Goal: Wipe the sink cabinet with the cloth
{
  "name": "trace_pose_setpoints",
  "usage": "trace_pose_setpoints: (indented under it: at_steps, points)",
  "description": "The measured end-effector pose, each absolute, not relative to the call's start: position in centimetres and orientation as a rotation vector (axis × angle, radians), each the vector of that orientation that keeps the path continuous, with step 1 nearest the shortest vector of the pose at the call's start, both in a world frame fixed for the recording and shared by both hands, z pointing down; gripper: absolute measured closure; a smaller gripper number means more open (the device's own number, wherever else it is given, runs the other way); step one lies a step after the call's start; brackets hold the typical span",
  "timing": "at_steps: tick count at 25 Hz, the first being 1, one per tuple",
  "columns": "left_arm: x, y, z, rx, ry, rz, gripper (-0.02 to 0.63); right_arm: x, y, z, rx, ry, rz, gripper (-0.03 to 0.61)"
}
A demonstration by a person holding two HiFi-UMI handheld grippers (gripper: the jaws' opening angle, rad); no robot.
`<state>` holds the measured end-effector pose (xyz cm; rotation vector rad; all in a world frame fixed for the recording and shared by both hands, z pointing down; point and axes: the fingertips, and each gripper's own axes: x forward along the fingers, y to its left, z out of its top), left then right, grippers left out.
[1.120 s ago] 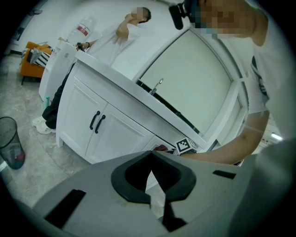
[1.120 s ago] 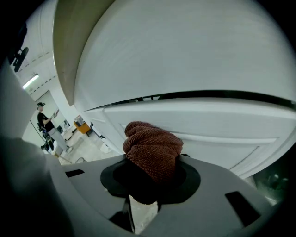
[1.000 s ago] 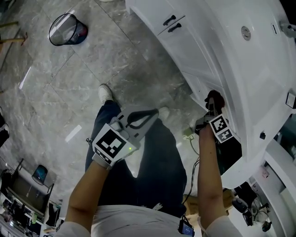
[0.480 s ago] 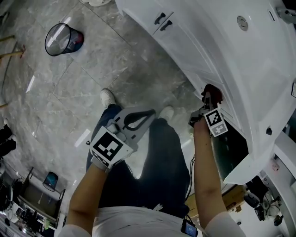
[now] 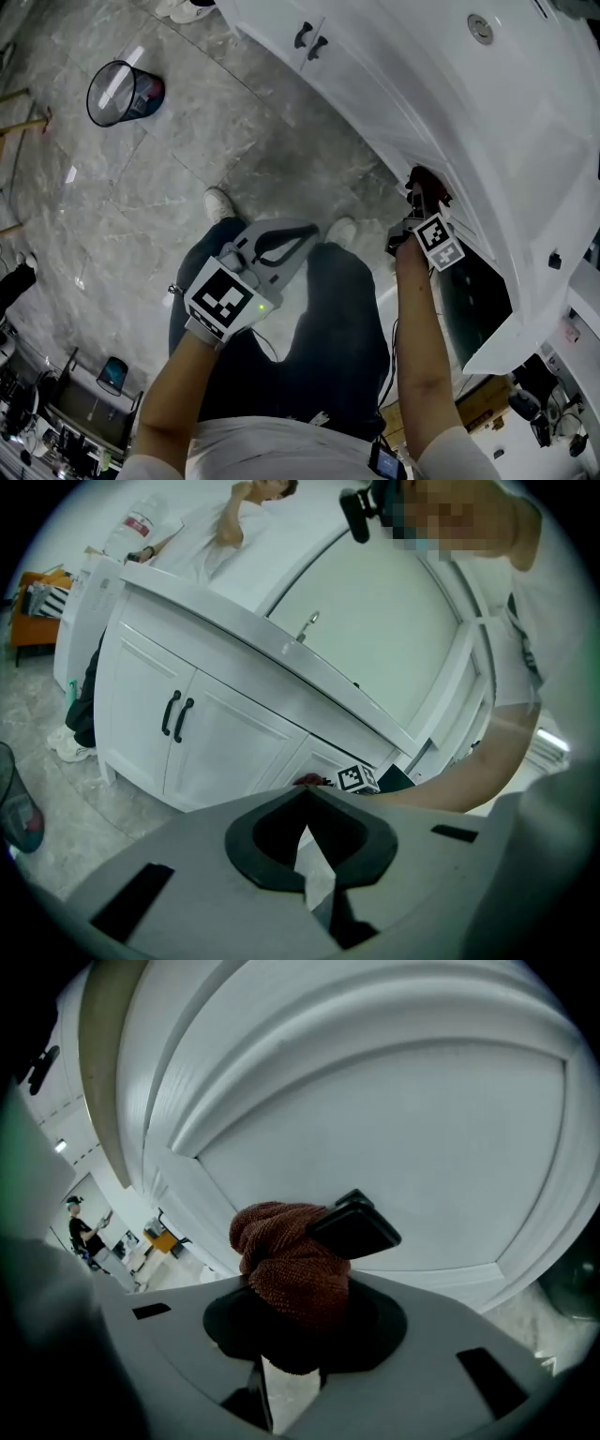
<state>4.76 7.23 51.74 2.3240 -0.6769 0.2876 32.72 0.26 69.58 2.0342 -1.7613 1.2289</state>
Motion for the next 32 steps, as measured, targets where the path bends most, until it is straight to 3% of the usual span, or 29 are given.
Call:
trace_pose_setpoints:
  at_steps: [18,32]
  points:
    - [7.7,9.2,52.0,2.323,-0.642,0.312,0.603,37.9,4.3,71.0,1.986,-1.682,1.185,0.457]
    - [8.0,10.1,50.7,2.335,-0.615,0.293,0.603,42.7,7.9,67.2,2.139,-1.573,1.141,0.459]
